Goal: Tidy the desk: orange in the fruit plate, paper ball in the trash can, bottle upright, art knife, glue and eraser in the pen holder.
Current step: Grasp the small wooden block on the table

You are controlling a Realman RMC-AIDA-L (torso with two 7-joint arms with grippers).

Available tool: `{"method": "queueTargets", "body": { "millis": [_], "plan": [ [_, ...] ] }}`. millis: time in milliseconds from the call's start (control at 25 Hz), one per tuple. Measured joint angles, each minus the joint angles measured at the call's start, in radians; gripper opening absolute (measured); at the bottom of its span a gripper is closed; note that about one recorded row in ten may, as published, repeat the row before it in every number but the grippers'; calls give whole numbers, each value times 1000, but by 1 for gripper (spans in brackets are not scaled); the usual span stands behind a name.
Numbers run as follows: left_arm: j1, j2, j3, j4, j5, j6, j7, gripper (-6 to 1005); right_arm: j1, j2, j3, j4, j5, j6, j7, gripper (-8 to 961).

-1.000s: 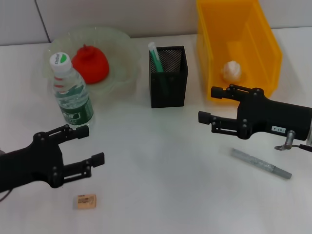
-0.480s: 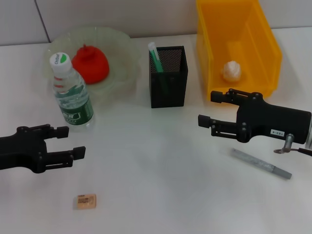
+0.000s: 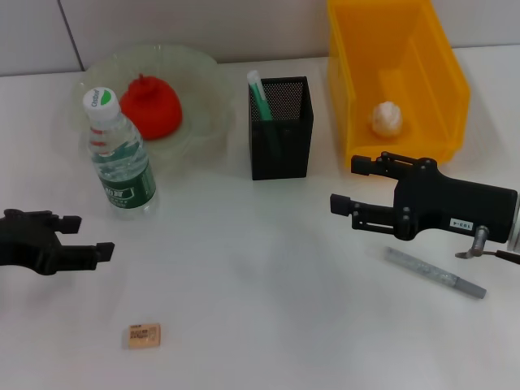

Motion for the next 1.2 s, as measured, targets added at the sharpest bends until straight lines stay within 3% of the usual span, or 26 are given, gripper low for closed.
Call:
{"method": "queueTargets", "body": {
  "millis": [760, 1200],
  "plan": [
    [-89, -4, 31, 218, 334, 84, -296, 785, 45, 0, 27, 87, 0, 5, -25, 758],
    [-161, -6, 266, 268, 548, 159, -409, 784, 50, 0, 28, 95, 0, 5, -25, 758]
  ]
}}
